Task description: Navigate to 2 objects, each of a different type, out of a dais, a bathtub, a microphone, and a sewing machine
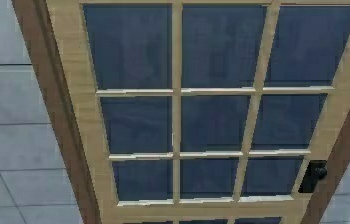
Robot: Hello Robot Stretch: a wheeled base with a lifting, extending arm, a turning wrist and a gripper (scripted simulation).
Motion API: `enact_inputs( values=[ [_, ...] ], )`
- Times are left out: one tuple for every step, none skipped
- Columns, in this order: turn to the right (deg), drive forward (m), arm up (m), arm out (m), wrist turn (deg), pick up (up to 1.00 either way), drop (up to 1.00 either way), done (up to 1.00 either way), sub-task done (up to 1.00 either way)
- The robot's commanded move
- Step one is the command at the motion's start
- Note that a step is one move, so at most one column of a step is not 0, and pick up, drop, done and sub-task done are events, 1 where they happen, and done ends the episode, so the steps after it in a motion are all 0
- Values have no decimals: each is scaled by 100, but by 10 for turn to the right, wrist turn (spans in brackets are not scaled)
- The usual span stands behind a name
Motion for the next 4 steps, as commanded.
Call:
enact_inputs(
  values=[
    [-450, 0, 0, 0, 0, 0, 0, 0, 0],
    [-210, 0, 0, 0, 0, 0, 0, 0, 0],
    [0, 0, 0, 0, 0, 0, 0, 0, 100],
    [-450, 0, 0, 0, 0, 0, 0, 0, 0]
  ],
)
